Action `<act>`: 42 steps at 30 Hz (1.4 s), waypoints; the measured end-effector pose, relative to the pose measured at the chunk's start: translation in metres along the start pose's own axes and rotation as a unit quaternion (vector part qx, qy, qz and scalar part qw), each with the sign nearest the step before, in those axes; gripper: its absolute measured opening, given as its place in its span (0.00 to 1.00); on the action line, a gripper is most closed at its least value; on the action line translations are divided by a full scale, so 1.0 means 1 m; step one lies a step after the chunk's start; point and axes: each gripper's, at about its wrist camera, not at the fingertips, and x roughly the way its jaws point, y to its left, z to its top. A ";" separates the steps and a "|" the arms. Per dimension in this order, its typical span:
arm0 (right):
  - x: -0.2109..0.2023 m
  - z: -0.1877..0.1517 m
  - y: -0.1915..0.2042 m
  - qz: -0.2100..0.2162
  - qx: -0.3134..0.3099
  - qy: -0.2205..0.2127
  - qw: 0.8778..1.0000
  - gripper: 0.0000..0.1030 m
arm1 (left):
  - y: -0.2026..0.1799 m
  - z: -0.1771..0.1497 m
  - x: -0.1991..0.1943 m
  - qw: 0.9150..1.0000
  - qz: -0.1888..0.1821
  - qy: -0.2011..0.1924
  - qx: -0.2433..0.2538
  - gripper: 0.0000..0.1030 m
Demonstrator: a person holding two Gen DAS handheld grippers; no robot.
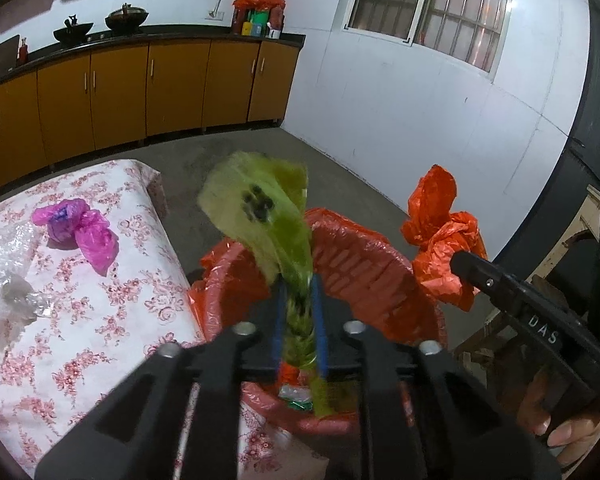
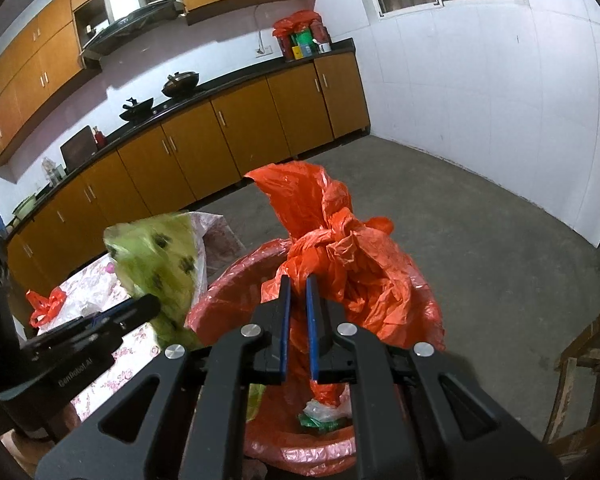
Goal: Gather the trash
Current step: 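Lower the orange-red bag into the basket with the right tool while the left tool drops the paw-print bag, then grasp the small clear plastic bag with the right tool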
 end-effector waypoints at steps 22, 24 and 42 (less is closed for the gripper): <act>0.007 -0.011 0.025 -0.002 -0.035 0.014 0.999 0.34 | 0.079 -0.027 -0.036 0.992 0.122 -0.017 -0.026 0.58; 0.008 -0.012 0.033 0.004 -0.043 0.017 0.999 0.34 | 0.090 -0.031 -0.045 0.990 0.134 -0.020 -0.032 0.59; 0.069 -0.035 0.210 0.153 -0.152 0.069 0.974 0.34 | 0.223 -0.090 -0.164 0.939 0.323 -0.074 -0.089 0.71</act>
